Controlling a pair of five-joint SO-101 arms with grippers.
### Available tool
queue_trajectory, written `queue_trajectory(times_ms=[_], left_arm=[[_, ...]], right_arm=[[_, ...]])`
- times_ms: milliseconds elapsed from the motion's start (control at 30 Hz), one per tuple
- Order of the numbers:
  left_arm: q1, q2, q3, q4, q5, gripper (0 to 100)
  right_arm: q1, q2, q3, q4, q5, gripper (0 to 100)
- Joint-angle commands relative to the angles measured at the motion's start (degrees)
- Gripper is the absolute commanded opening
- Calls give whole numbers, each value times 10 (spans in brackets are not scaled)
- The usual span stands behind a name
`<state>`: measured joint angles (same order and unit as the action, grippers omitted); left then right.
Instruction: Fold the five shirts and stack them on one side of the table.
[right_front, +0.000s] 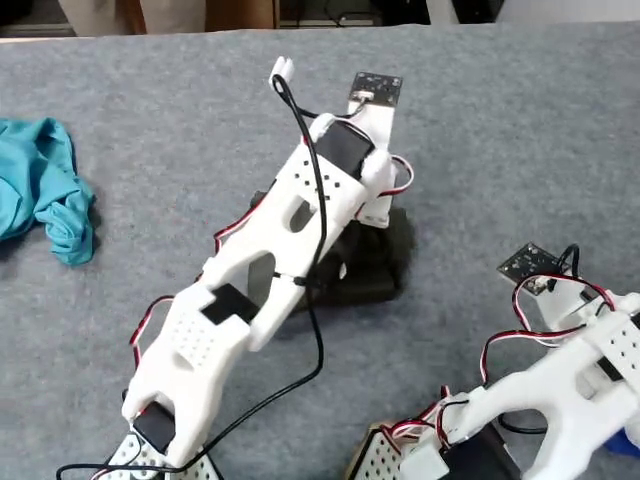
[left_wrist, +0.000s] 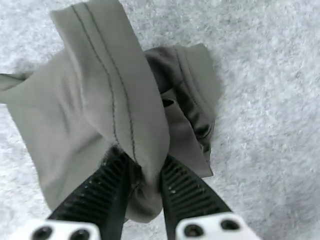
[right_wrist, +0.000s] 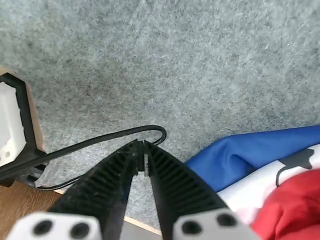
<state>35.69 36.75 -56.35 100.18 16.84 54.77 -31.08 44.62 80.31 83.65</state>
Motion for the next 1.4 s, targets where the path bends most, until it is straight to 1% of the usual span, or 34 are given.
queue_trajectory(times_ms=[0,200,433,733,933,1133,1200,1300,1367], left_arm=[[4,14,-53,6,14,19],[5,58,-101,6,14,19],[21,89,-137,5,14,19],[47,110,-147,4,12,20],[64,131,-164,-21,12,20],[63,153,-164,-23,11,25],[63,157,-164,-23,6,53],[62,162,-164,-20,-9,202],[60,161,-161,-19,13,280]], right_arm=[[4,-16,0,-6,5,6],[3,-16,0,-6,5,6],[-30,-16,26,-6,2,6],[-30,-16,27,-6,2,6],[-28,-16,27,-6,2,6],[-28,-16,27,-6,2,6],[-29,-16,28,-6,2,6],[-30,-16,28,-6,2,6],[-30,-16,27,-6,4,6]])
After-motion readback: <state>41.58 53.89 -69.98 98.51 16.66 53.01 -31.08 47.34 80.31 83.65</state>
